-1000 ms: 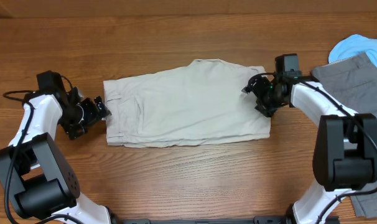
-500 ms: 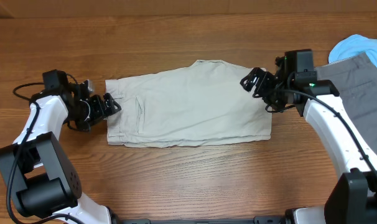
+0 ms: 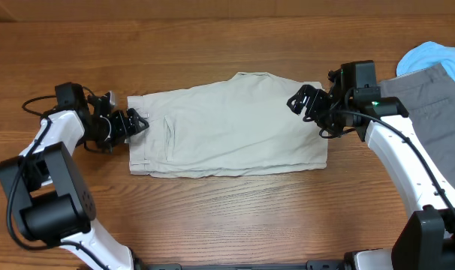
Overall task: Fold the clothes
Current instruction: 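Hold both ends and stretch the shorts flat between the grippers, then lift the left end with the left gripper and fold it rightward over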
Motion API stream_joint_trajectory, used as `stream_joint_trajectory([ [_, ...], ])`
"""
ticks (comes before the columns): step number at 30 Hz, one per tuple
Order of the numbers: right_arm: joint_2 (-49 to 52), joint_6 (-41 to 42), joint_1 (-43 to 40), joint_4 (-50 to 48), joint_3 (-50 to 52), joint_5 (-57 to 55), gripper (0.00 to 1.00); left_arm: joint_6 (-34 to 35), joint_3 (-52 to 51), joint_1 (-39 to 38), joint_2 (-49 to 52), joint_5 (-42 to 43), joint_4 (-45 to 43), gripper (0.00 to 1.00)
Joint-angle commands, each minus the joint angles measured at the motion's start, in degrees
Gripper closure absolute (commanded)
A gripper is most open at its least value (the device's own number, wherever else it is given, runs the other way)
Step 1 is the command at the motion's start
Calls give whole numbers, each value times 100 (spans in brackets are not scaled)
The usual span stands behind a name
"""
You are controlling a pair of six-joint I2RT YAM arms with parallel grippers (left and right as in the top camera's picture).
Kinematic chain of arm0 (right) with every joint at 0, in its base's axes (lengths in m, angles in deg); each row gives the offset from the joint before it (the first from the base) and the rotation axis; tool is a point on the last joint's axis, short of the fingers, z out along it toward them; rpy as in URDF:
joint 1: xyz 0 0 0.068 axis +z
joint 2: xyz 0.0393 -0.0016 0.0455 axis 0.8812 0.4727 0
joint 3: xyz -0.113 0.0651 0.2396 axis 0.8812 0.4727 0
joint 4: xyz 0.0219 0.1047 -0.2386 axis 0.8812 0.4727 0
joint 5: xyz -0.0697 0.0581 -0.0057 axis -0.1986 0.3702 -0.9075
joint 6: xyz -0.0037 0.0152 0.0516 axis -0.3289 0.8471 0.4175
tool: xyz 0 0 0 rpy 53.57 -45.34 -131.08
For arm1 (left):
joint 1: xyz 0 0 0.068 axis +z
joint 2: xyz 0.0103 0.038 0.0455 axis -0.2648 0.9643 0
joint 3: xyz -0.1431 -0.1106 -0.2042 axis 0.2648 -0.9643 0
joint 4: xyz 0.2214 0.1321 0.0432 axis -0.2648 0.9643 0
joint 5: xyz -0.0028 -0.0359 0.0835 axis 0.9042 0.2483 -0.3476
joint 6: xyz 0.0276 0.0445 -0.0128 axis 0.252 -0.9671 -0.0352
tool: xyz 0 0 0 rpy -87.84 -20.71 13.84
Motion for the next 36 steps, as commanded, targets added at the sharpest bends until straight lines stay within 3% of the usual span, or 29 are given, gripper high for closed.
stream_joint_trajectory([
  [1,-94,-79,-11,-81,24,4,0,-295,-321,-87,1047,133,26,14],
  [5,-94,-81,-11,-81,24,2,0,-302,-321,-264,1453,109,-11,33],
  [8,-94,-81,-11,-81,24,2,0,-299,-321,-317,1541,52,-26,60],
  [10,-94,-81,-11,-81,24,0,0,-195,-278,-315,1537,-216,20,96],
  [15,-94,-83,-11,-81,24,-94,0,439,87,-271,1537,-1449,514,96],
  [22,-94,-273,-11,-72,24,-308,0,459,1303,-22,1537,-1792,1740,96],
  [28,-94,-271,-11,-57,24,-546,0,612,2828,136,1537,-2839,3200,96],
  [36,-94,-269,-11,-85,24,-678,0,778,4771,101,1427,-2918,4474,96],
])
